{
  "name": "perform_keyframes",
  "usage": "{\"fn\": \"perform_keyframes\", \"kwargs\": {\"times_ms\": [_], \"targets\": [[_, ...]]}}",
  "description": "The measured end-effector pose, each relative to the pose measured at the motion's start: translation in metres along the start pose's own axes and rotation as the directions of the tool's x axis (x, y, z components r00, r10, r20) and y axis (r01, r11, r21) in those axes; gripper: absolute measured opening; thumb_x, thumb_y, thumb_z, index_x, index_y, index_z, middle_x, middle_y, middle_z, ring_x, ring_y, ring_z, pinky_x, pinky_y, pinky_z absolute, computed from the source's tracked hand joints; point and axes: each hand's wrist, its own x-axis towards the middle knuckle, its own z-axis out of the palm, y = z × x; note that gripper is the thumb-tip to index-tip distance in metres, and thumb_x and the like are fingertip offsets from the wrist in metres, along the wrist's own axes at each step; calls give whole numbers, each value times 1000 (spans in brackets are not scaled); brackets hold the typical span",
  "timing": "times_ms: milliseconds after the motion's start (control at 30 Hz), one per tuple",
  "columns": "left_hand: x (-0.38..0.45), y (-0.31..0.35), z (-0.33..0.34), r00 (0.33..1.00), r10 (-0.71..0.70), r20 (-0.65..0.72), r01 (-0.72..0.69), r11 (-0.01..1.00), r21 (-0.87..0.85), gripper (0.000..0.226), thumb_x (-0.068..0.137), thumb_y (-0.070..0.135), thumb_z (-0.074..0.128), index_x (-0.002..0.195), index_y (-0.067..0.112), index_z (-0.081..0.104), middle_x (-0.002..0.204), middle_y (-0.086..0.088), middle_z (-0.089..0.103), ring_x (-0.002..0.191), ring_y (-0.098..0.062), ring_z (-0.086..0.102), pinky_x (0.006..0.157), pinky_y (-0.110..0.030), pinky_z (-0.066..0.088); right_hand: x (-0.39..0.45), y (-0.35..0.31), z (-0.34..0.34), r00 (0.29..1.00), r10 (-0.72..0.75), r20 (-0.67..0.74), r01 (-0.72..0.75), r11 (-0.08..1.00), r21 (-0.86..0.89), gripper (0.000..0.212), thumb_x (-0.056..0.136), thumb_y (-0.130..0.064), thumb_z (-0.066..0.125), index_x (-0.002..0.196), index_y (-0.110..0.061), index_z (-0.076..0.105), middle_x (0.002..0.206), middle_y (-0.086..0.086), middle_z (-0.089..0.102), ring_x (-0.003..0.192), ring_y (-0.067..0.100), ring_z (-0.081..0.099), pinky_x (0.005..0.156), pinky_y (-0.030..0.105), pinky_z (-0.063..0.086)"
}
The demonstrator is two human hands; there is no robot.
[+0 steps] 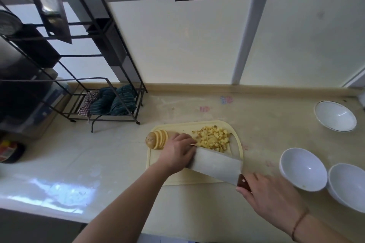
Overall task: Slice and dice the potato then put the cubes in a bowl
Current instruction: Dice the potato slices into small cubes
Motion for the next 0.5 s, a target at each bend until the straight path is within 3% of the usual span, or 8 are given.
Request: {"fn": "perform_keyframes", "kwargs": {"times_ms": [67, 133, 233, 333, 500], "targets": [[4, -5, -10, 997, -11, -75, 12, 1000, 8, 31, 91, 27, 62, 116, 14, 75, 117, -3, 70, 111, -29, 57, 96, -46, 49, -4, 1, 3, 999, 25, -37, -25, 1000, 7, 47, 87, -59, 26, 71, -27, 57, 50, -3, 54, 35, 12, 48, 36, 25, 21], [11, -17, -29, 993, -71, -98, 86, 985, 150, 38, 91, 29, 66, 127, 18, 68, 130, -2, 63, 123, -29, 51, 105, -48, 44, -9, 3, 9, 994, 90, -60, -86, 994, 63, 52, 90, -63, 21, 72, -29, 55, 48, -5, 53, 34, 9, 46, 33, 24, 23], [18, -41, -60, 957, -235, 168, 137, 881, 452, 68, 88, 50, 66, 149, 28, 45, 150, 2, 43, 140, -24, 36, 118, -44, 26, -19, 3, 17, 983, 174, -49, -166, 975, 146, 48, 88, -68, 11, 77, -36, 45, 52, -8, 52, 39, 7, 47, 35, 24, 35], [20, -58, -68, 923, -246, 297, 45, 833, 551, 76, 85, 58, 67, 150, 32, 38, 145, 1, 44, 133, -25, 41, 117, -45, 27, -20, 1, 17, 978, 205, 31, -207, 958, 197, 41, 86, -70, 14, 80, -39, 39, 54, -11, 51, 42, 7, 49, 38, 24, 39], [32, -63, -71, 933, -178, 312, -7, 859, 512, 71, 80, 56, 76, 140, 30, 47, 129, 3, 54, 122, -23, 49, 112, -43, 32, -13, -6, 8, 974, 202, 101, -218, 958, 187, 35, 89, -67, 21, 77, -38, 36, 48, -10, 46, 35, 6, 36, 33, 18, 22]]}}
